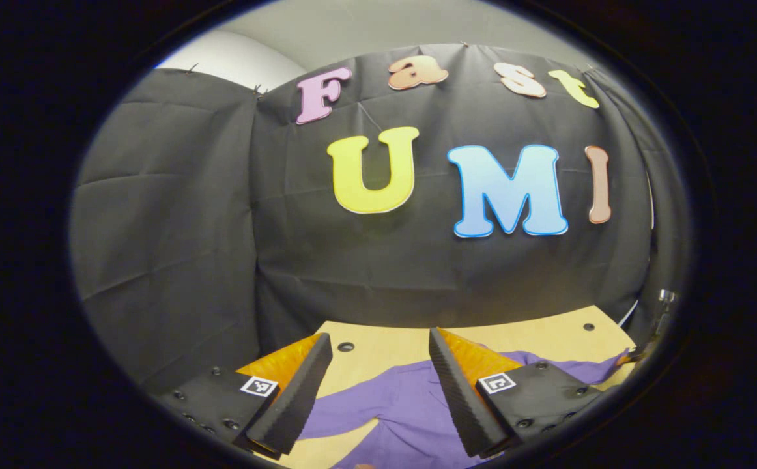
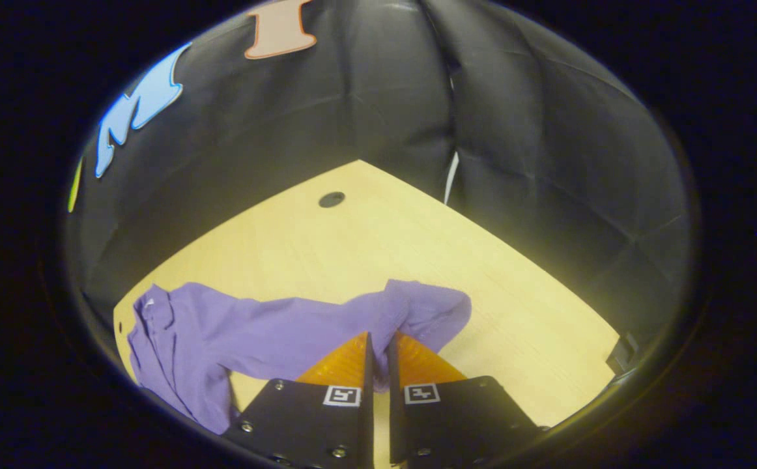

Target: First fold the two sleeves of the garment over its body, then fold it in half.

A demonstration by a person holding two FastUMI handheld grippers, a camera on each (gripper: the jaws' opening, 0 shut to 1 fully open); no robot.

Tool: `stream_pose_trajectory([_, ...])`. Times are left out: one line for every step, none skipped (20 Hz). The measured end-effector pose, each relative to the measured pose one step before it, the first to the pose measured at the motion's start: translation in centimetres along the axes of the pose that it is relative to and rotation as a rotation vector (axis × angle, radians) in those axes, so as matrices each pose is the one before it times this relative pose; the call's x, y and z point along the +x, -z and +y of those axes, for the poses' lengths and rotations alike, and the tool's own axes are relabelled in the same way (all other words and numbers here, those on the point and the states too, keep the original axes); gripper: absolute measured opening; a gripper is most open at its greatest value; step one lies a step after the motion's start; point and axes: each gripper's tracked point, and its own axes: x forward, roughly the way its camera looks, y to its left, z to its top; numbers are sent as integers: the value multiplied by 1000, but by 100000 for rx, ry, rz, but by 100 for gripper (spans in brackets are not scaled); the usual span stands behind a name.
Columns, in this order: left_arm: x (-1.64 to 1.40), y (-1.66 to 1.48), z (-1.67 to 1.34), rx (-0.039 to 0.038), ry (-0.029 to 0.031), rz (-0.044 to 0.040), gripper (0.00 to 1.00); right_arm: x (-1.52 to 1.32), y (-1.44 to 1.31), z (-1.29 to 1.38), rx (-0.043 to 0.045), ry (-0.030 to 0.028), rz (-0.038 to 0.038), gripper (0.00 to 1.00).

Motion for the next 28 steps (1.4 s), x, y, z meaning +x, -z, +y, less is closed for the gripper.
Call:
stream_pose_trajectory([25, 151, 489, -455, -343, 149, 96, -451, -673, 1949, -708, -3174, -1411, 10])
stream_pose_trajectory([-12, 214, 565, -368, -205, 124, 95, -244, -562, 1768, -1428, -2917, -1507, 10])
stream_pose_trajectory([-56, 217, 632, -317, -557, 163, 96, -423, -614, 1978, -1855, -2901, -1391, 10])
stream_pose_trajectory([-26, 246, 766, -158, -415, 87, 96, -415, -471, 2121, -1638, -3482, -1021, 10])
stream_pose_trajectory([-43, 256, 877, 8, -709, 279, 96, -244, -422, 2108, -1592, -3458, -840, 9])
stream_pose_trajectory([-20, 269, 882, 30, -752, 243, 95, -45, -289, 2312, -1484, -4011, -332, 9])
stream_pose_trajectory([-21, 236, 994, -215, -950, 229, 95, 64, -195, 2285, -1564, -3361, -221, 9])
stream_pose_trajectory([8, 238, 1037, -458, -921, 275, 95, 34, -28, 2318, -1529, -3358, -219, 10])
stream_pose_trajectory([-166, 135, 921, -501, -964, 323, 95, 255, 58, 2416, -1517, -3112, 66, 10])
stream_pose_trajectory([-90, 283, 999, -486, -1096, 370, 96, 175, 232, 2310, -1120, -3356, 353, 10])
stream_pose_trajectory([-191, 298, 1172, -598, -1072, 282, 96, 309, 186, 2321, -831, -3080, 687, 10])
stream_pose_trajectory([-118, 244, 1141, -519, -1187, 379, 96, 259, 291, 2046, -1057, -2647, 708, 10])
stream_pose_trajectory([-51, 330, 1051, -531, -1277, 531, 95, 149, 145, 1840, -966, -2301, 1136, 10])
stream_pose_trajectory([42, 308, 1158, -470, -1218, 530, 96, 496, 580, 2024, -512, -2809, 1129, 9])
stream_pose_trajectory([-83, 366, 1164, -340, -1417, 405, 96, 322, 387, 1918, -666, -2257, 1096, 10])
stream_pose_trajectory([-15, 191, 1172, -269, -1389, 270, 96, 790, 669, 2046, -1088, -2293, 980, 10])
stream_pose_trajectory([43, 221, 1164, -308, -1326, 297, 96, 566, 447, 1841, -1631, -1937, 1088, 9])
stream_pose_trajectory([0, 318, 994, -441, -980, 318, 95, 619, 587, 1881, -1857, -2269, 1079, 9])
stream_pose_trajectory([21, 324, 1057, -452, -1009, 409, 95, 610, 463, 1886, -1857, -2267, 1214, 9])
stream_pose_trajectory([14, 245, 901, -469, -788, 296, 95, 691, 531, 1938, -1969, -2237, 1425, 9])
stream_pose_trajectory([16, 275, 851, -303, -847, 510, 95, 629, 513, 1680, -2181, -2057, 1278, 9])
stream_pose_trajectory([19, 413, 909, 12, -1157, 479, 96, 804, 570, 1518, -2312, -1687, 1324, 5])
stream_pose_trajectory([164, 227, 961, -18, -951, 409, 95, 679, 357, 1512, -1733, -1759, 1287, 9])
stream_pose_trajectory([110, 199, 726, -168, -785, 363, 95, 683, 398, 1529, -1230, -1779, 1230, 9])
stream_pose_trajectory([85, 201, 567, -309, -788, 372, 95, 474, 350, 1137, -1125, -1543, 1192, 9])
stream_pose_trajectory([144, 299, 715, -406, -910, 311, 95, 539, 502, 737, -1177, -1353, 1050, 10])
stream_pose_trajectory([130, 168, 442, -458, -640, 320, 95, 680, 361, 791, -1251, -1016, 1101, 9])
stream_pose_trajectory([-19, 212, 413, -430, -672, 206, 95, 1004, 587, 1274, -1245, -886, 1129, 9])
